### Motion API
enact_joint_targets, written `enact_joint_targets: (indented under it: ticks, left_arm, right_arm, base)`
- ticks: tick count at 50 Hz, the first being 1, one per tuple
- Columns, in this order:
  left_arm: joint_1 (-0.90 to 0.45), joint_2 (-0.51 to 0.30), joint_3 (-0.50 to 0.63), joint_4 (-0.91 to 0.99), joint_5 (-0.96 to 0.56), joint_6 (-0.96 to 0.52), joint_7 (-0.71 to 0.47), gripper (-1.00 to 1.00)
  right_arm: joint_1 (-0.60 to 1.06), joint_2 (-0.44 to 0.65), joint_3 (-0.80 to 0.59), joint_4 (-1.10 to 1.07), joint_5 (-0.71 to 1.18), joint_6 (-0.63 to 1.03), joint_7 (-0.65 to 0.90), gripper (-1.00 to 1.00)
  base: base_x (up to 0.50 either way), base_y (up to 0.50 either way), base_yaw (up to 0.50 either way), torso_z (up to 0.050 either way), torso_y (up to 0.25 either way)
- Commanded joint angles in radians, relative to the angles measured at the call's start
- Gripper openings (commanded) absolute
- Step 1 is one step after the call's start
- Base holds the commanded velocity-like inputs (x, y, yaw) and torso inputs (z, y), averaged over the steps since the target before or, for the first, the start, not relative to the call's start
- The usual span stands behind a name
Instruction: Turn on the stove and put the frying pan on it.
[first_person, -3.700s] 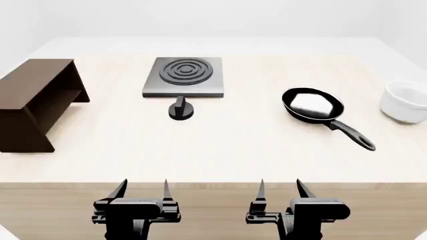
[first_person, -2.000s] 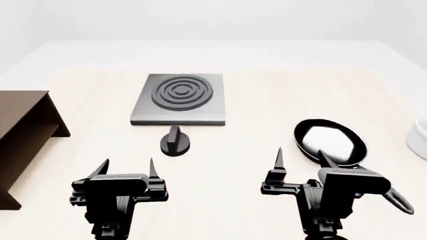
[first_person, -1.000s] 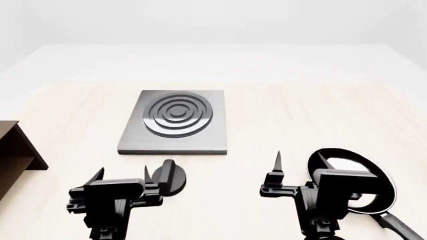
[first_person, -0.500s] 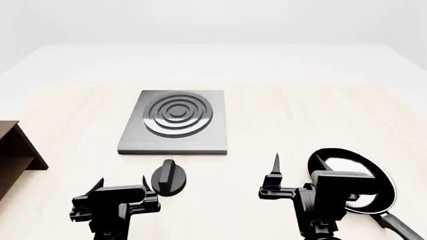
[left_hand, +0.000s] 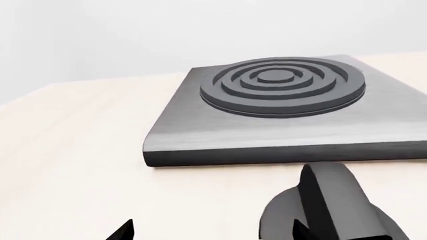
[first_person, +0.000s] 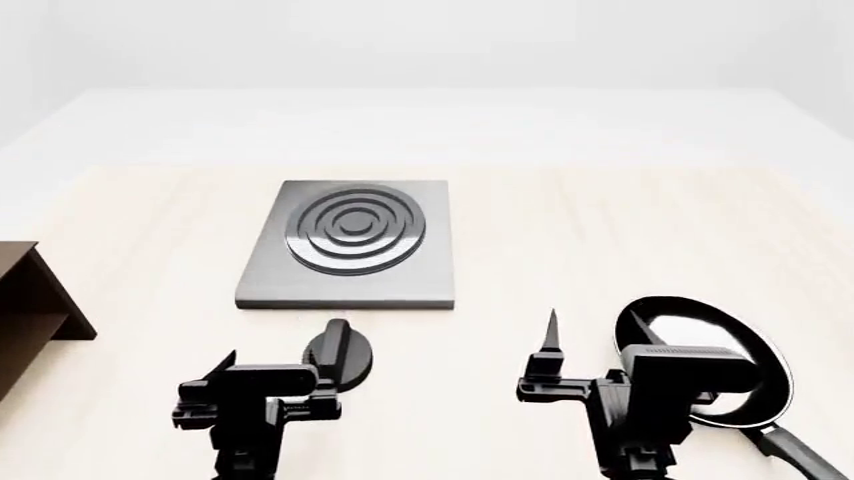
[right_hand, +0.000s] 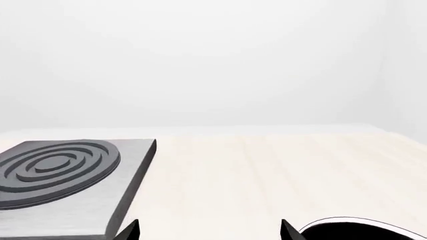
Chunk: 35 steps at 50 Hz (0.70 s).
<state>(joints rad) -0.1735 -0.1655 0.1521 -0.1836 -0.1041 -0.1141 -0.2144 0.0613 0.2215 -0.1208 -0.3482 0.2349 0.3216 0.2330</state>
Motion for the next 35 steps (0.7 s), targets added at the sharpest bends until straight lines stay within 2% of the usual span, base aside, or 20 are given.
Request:
enact_joint_targets:
  ticks: [1,10,13,14,16,17,18,19,27,35]
  left_arm:
    - [-0.023,0.016,0.064,-0.019,0.010,-0.007,0.032,1.00]
    - [-0.024,0.022,0.112,0.044,0.000,-0.053,0.066,1.00]
    - [-0.013,0.014,0.115,0.183,-0.041,-0.147,0.085,1.00]
    - [-0.001,-0.013,0.072,0.333,-0.101,-0.262,0.074,1.00]
    - [0.000,-0.023,0.052,0.471,-0.119,-0.301,0.063,1.00]
    - [0.150,-0.084,-0.098,0.580,-0.130,-0.264,-0.005,1.00]
    - [0.155,-0.086,-0.124,0.586,-0.133,-0.266,-0.005,1.00]
    - [0.156,-0.086,-0.124,0.591,-0.134,-0.269,-0.006,1.00]
    - [0.161,-0.098,-0.130,0.628,-0.145,-0.286,-0.010,1.00]
    - [0.166,-0.100,-0.128,0.622,-0.150,-0.273,-0.008,1.00]
  right_arm:
    - [-0.002,0.006,-0.003,0.002,0.006,-0.006,0.003,1.00]
    - [0.000,0.011,0.000,0.000,0.013,-0.004,0.008,1.00]
    - [0.003,0.011,-0.001,0.007,0.016,0.000,0.008,1.00]
    - [0.008,0.012,-0.008,0.018,0.003,0.000,0.014,1.00]
    - [0.008,0.013,-0.009,0.020,0.006,0.001,0.011,1.00]
    - [0.096,0.156,0.080,-0.130,0.156,0.151,0.042,1.00]
    - [0.101,0.158,0.087,-0.280,0.184,0.301,0.048,1.00]
    - [0.100,0.157,0.093,-0.340,0.192,0.442,0.049,1.00]
    - [0.132,0.183,0.111,-0.399,0.221,0.524,0.070,1.00]
    - [0.172,0.248,0.066,-0.455,0.178,0.580,0.089,1.00]
  base:
    - [0.00,0.00,0.00,0.000,0.000]
    - [0.00,0.00,0.00,0.000,0.000]
    - [0.00,0.00,0.00,0.000,0.000]
    - [0.00,0.00,0.00,0.000,0.000]
    - [0.00,0.00,0.00,0.000,0.000]
    - [0.00,0.00,0.00,0.000,0.000]
    - [0.00,0.00,0.00,0.000,0.000]
    - [0.00,0.00,0.00,0.000,0.000]
    - [0.00,0.00,0.00,0.000,0.000]
    - [0.00,0.00,0.00,0.000,0.000]
